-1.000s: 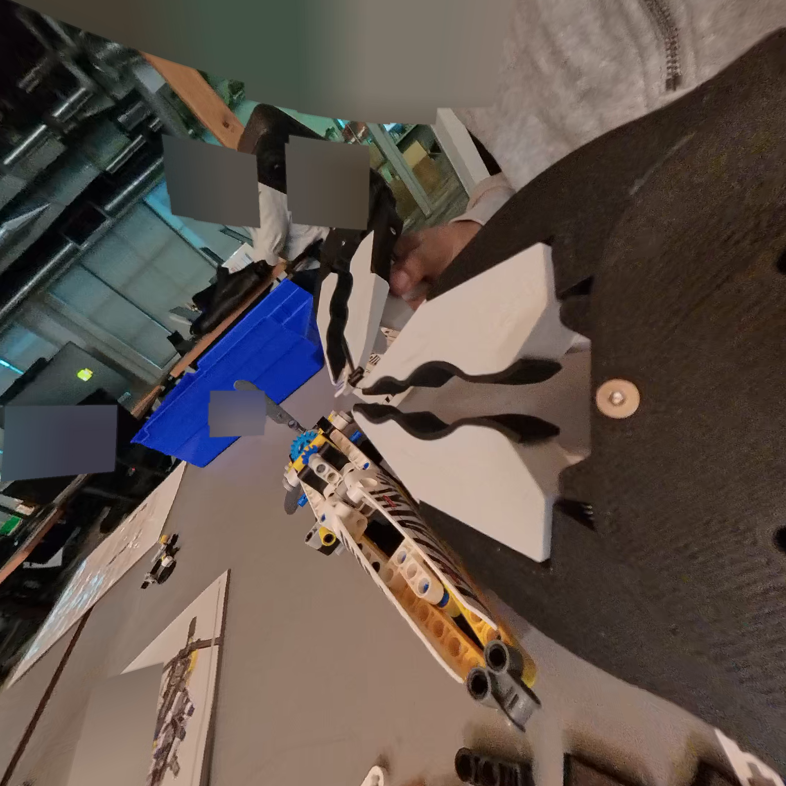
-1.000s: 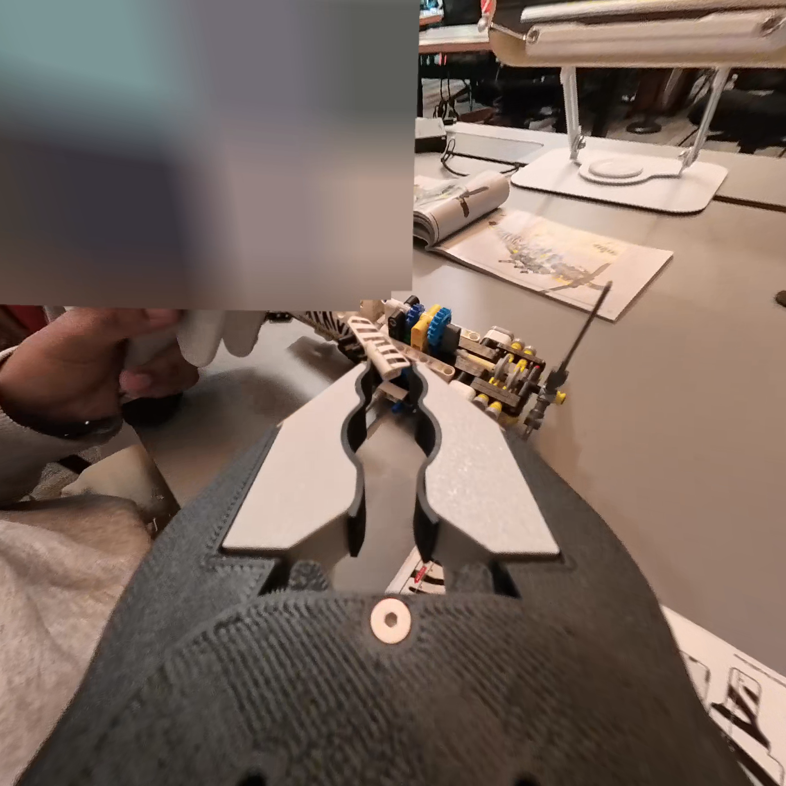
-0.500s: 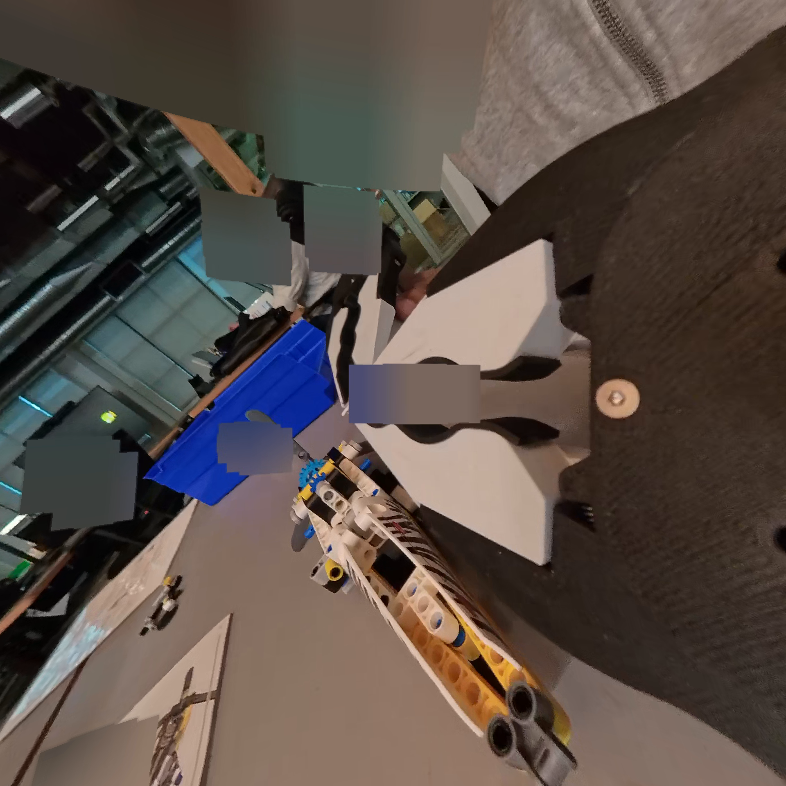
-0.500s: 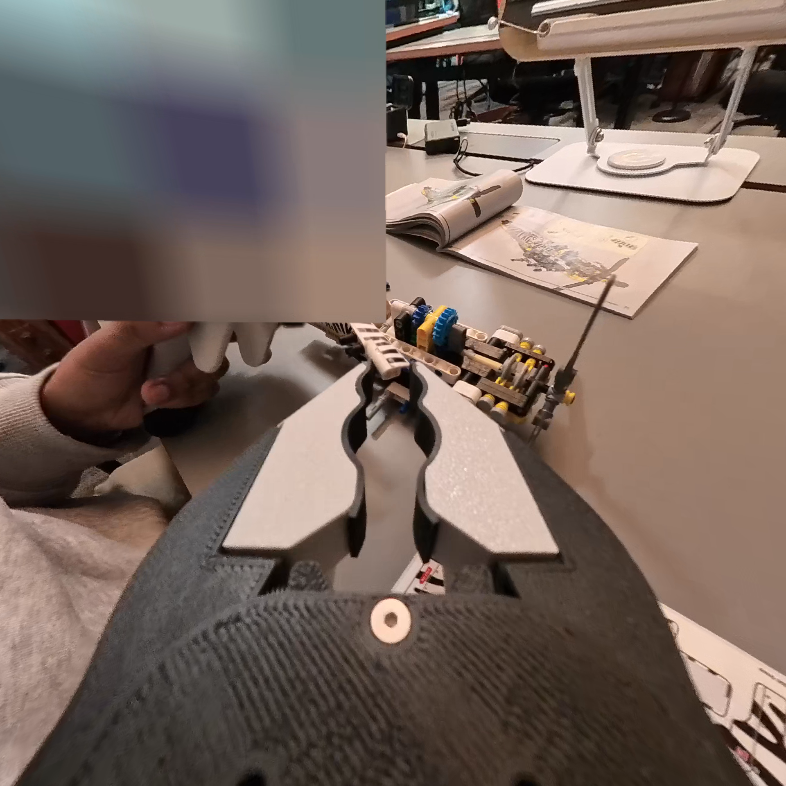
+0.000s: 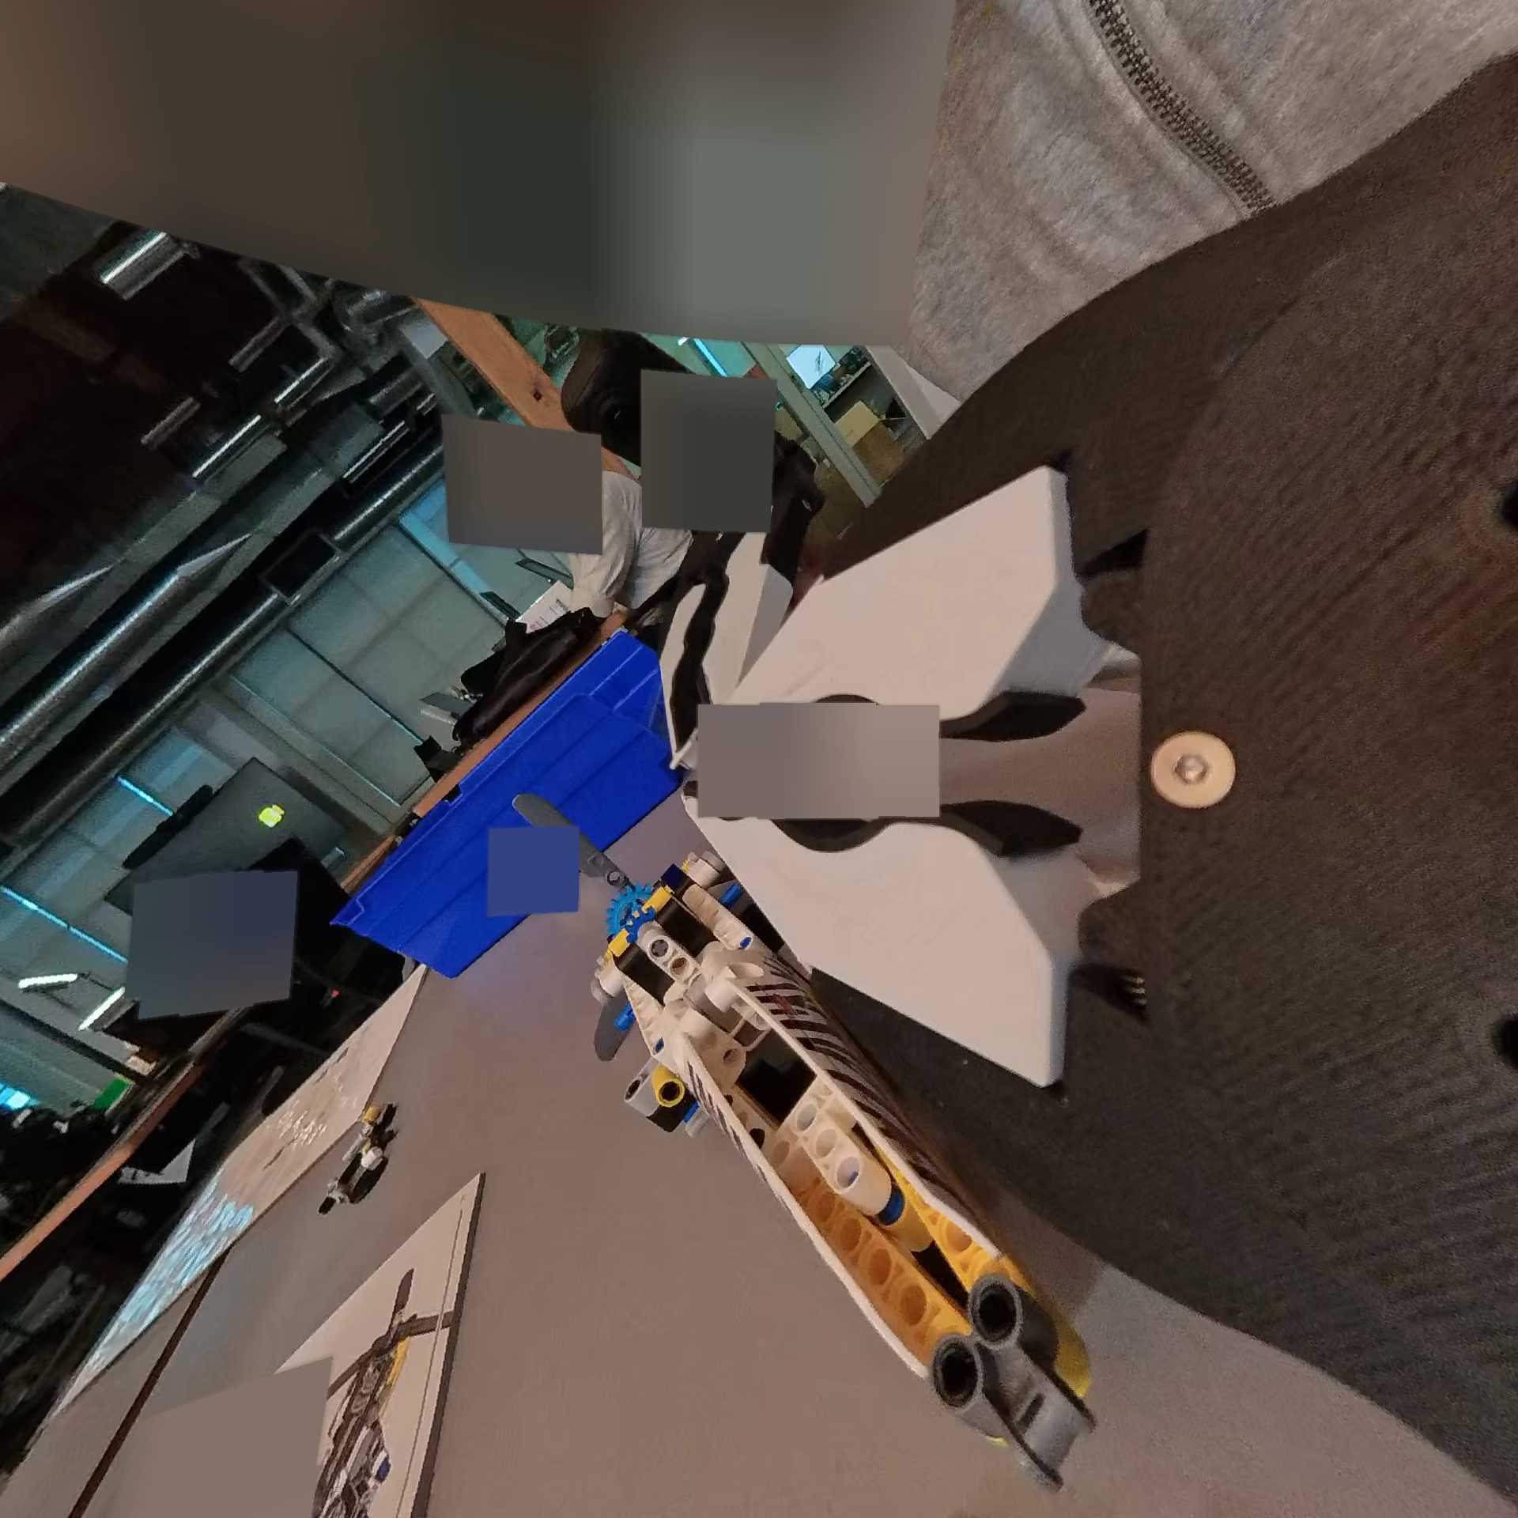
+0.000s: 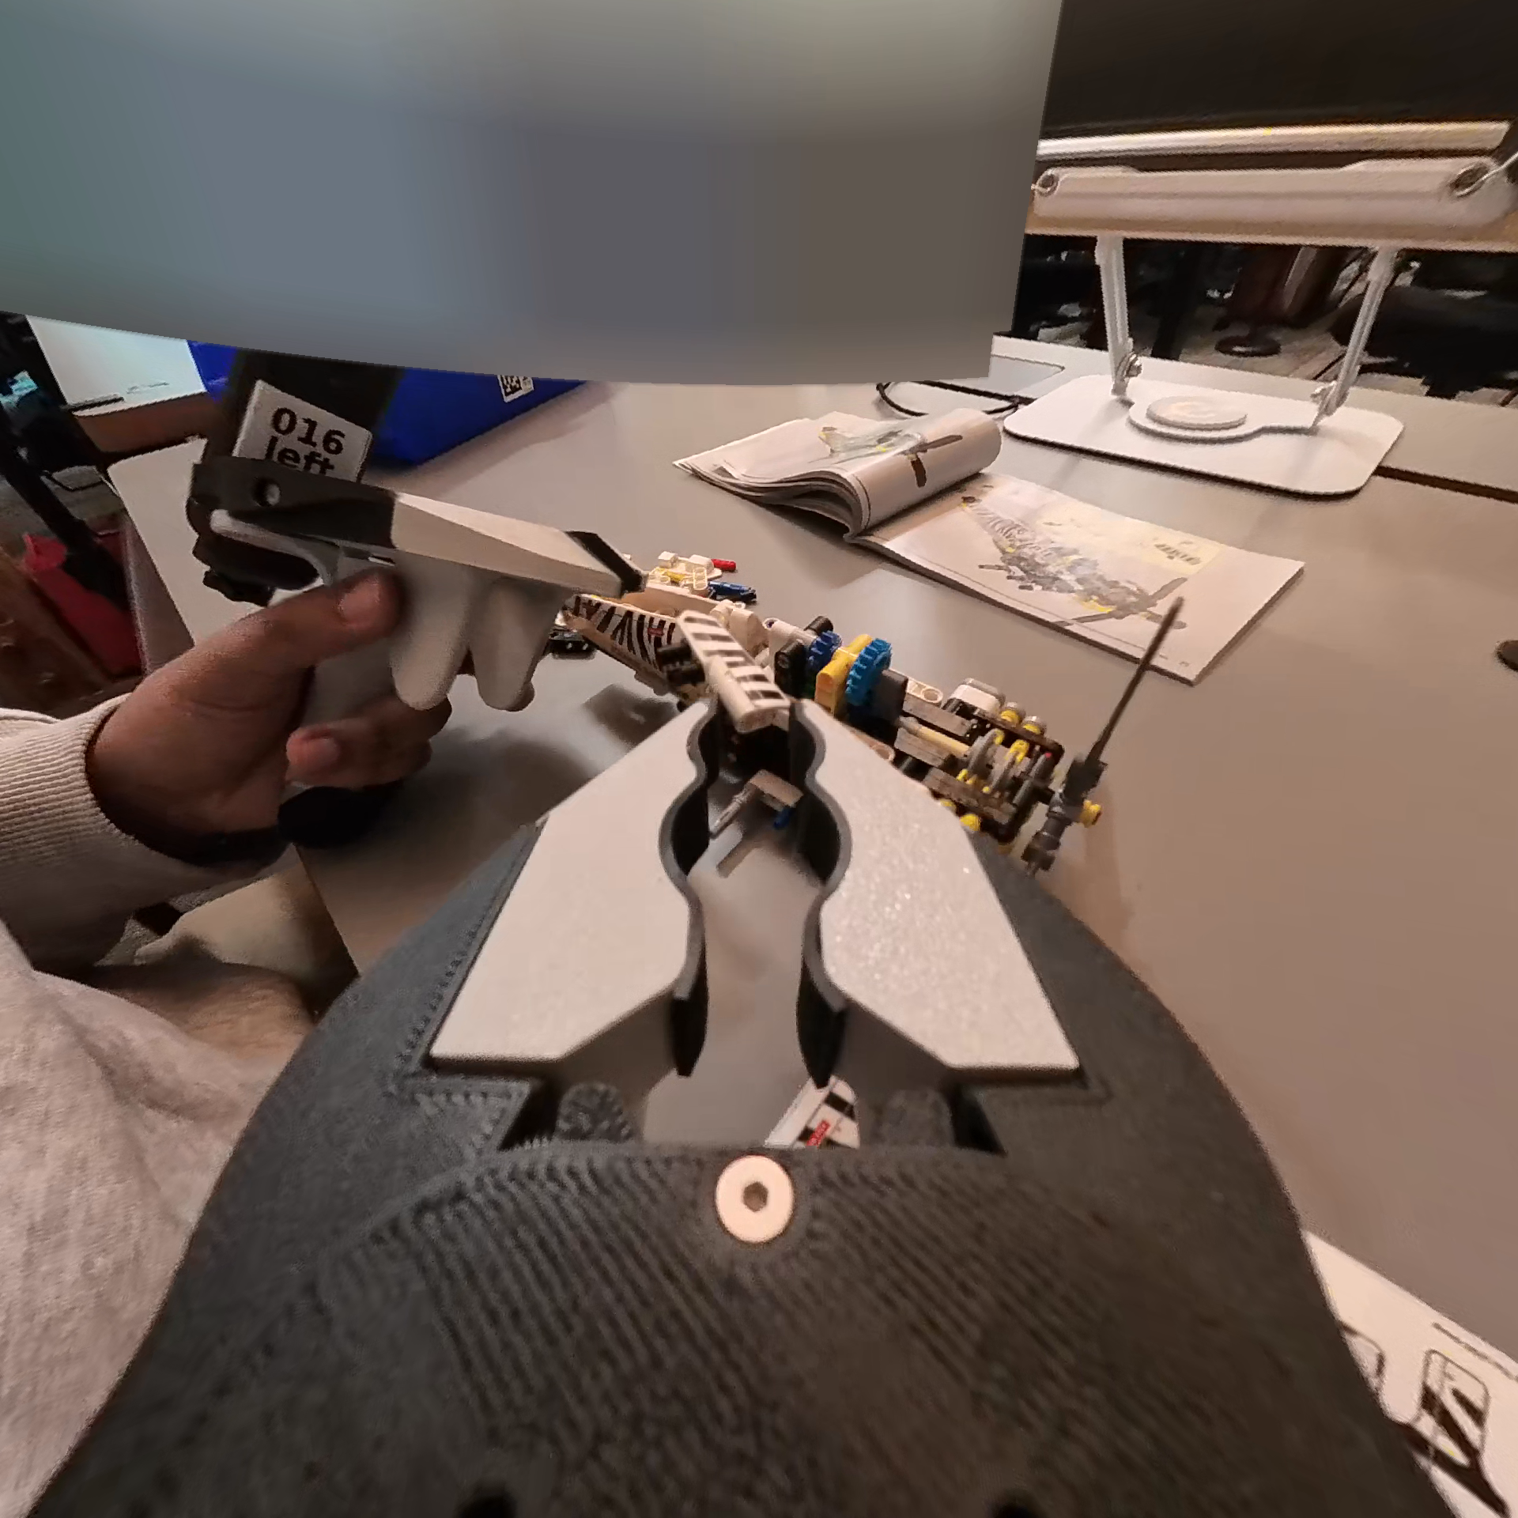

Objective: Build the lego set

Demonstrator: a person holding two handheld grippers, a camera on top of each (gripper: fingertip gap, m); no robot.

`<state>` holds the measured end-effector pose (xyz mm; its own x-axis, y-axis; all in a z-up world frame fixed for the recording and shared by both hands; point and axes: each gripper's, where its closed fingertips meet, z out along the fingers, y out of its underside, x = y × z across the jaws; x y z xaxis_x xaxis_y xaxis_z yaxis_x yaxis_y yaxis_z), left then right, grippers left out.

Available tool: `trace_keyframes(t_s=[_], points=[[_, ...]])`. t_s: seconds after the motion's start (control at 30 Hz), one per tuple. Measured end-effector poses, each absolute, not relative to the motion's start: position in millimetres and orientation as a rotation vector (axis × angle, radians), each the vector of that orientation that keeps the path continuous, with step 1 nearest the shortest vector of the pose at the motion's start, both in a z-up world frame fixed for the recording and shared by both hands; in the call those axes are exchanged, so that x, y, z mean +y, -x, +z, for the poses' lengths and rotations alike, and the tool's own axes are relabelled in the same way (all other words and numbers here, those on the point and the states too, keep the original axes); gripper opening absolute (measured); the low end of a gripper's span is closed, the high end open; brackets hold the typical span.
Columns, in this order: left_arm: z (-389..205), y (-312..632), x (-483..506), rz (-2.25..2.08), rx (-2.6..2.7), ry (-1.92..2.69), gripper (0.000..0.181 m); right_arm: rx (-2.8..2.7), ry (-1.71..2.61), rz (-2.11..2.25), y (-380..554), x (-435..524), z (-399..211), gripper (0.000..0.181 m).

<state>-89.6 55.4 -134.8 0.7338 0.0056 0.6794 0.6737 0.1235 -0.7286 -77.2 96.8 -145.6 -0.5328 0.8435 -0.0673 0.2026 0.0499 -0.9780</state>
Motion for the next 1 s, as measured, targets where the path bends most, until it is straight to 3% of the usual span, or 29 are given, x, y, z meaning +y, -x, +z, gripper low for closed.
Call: trace_keyframes(t_s=[0.03, 1.0], points=[[-135.2, 90.0, 55.7, -0.533, -0.616, 1.378, 0.001, -1.782, 1.045, 1.524, 76.9, 96.8, -144.6, 0.013], [-135.9, 92.5, 56.0, -0.542, -0.63, 1.373, 0.003, -1.777, 0.999, 1.561, 74.1, 94.2, -139.5, 0.013]])
